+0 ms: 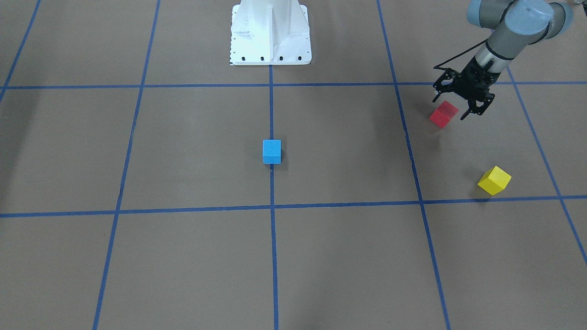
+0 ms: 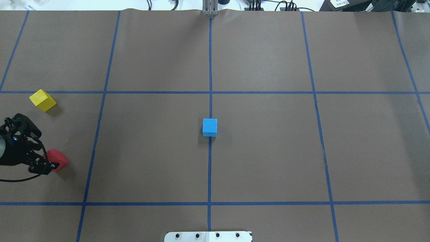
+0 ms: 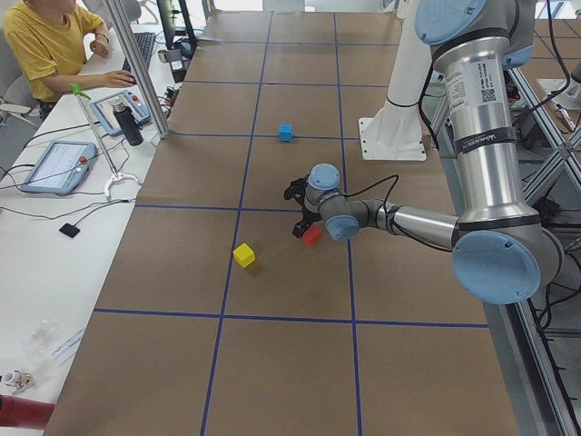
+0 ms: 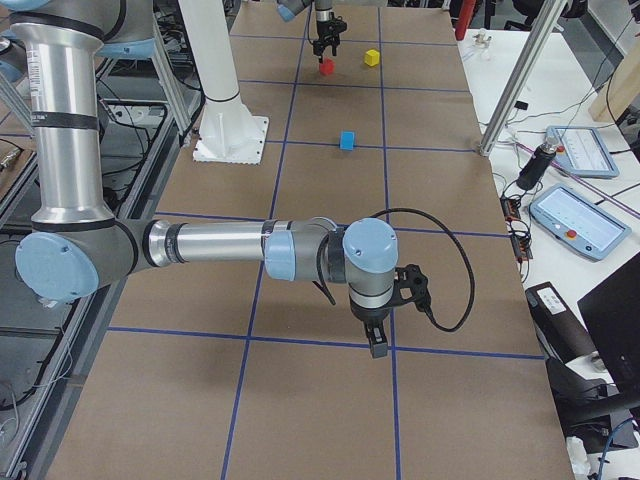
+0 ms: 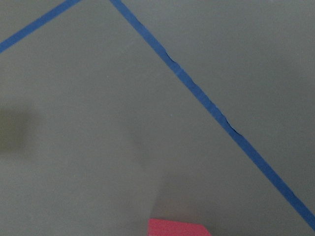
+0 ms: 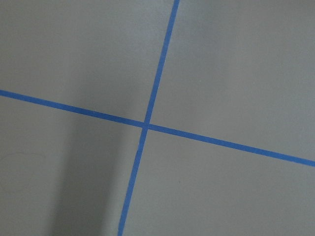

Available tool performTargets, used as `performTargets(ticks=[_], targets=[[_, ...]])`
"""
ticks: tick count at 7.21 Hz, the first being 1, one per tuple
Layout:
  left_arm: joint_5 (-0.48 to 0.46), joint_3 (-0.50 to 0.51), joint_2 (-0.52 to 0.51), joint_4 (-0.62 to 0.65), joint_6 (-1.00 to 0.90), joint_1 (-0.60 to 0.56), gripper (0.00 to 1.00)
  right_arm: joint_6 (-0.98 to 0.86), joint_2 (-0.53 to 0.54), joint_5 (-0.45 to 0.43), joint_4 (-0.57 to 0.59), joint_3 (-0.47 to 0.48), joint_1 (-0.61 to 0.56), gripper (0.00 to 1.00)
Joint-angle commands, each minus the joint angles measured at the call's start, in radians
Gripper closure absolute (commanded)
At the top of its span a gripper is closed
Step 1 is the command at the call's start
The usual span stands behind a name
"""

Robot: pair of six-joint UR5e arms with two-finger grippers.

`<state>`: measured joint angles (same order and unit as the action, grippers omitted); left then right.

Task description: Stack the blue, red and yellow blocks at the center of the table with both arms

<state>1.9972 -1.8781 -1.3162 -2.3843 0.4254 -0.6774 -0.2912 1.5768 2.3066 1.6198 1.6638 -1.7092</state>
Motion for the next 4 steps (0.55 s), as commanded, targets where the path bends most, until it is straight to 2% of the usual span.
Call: performTargets(ticks=[1,2,3,4], targets=[[-0.023,0.01,0.002,0.001,0.001,0.047,0.21,-0.014,0.014,0.001,0.0,-0.002,-0.015,0.0],[-0.037,0.01,0.0,0.001,0.003,0.058,0.69,-0.014,0.017,-0.004,-0.001,-0.002,-0.015,0.0],[-0.04,0.007,-0.011,-0.001,0.003,0.058,1.0,-0.014,0.017,-0.007,-0.001,-0.002,-0.015,0.0],[-0.038,-0.004,-0.018,-0.001,0.004,0.055,1.0,-0.014,0.018,-0.006,-0.001,-0.009,-0.015,0.0]])
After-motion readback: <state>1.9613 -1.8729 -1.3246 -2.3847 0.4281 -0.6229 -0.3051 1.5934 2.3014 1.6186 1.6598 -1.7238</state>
